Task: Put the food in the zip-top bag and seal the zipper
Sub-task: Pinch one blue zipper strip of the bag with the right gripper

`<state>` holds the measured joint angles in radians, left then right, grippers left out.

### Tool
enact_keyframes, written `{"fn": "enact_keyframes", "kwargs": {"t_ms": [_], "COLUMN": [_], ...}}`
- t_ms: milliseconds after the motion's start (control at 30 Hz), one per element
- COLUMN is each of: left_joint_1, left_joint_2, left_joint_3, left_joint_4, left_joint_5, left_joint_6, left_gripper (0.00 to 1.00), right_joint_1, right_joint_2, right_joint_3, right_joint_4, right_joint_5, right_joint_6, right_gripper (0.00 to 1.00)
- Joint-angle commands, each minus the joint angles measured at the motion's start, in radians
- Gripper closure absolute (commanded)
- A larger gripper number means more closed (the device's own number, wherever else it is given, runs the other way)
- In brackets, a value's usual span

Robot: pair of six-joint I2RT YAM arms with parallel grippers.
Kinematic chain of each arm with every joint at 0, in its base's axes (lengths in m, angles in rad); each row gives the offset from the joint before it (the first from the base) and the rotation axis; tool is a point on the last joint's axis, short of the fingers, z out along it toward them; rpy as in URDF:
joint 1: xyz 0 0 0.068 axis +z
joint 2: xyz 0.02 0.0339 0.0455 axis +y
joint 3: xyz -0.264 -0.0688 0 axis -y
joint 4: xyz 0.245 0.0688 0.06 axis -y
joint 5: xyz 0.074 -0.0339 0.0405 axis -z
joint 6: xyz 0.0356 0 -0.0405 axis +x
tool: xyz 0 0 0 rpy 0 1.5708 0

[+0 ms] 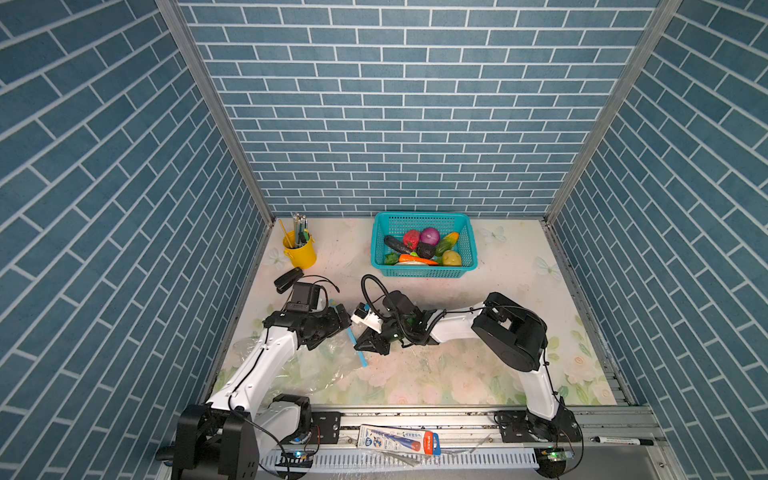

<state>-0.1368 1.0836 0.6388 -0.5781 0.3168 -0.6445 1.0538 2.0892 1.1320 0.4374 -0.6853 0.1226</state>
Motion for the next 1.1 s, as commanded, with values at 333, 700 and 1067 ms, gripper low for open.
{"fn": "enact_keyframes", "kwargs": {"t_ms": [333, 700, 1067], "left_joint_1": [0.005, 0.005, 0.003], "left_joint_2": [-0.021, -0.007, 0.101], "left_joint_3": [0.022, 0.092, 0.207], "left_joint_4": [-0.045, -0.091, -0.150], "left_joint_5": [0.028, 0.023, 0.091], "left_joint_6": [-0.008, 0.011, 0.077], "left_gripper": [0.04, 0.13, 0.29], "right_joint_1": [0.011, 0.019, 0.038], "right_joint_2": [-0.012, -0.056, -0.078], "right_joint_3": [-0.079, -0.150, -0.169], "right_joint_4": [0.201, 0.242, 0.284], "right_joint_5": [0.044, 0.205, 0.359], "right_joint_6": [-0.087, -0.340, -0.534], "right_gripper": [0.98, 1.00, 1.00]}}
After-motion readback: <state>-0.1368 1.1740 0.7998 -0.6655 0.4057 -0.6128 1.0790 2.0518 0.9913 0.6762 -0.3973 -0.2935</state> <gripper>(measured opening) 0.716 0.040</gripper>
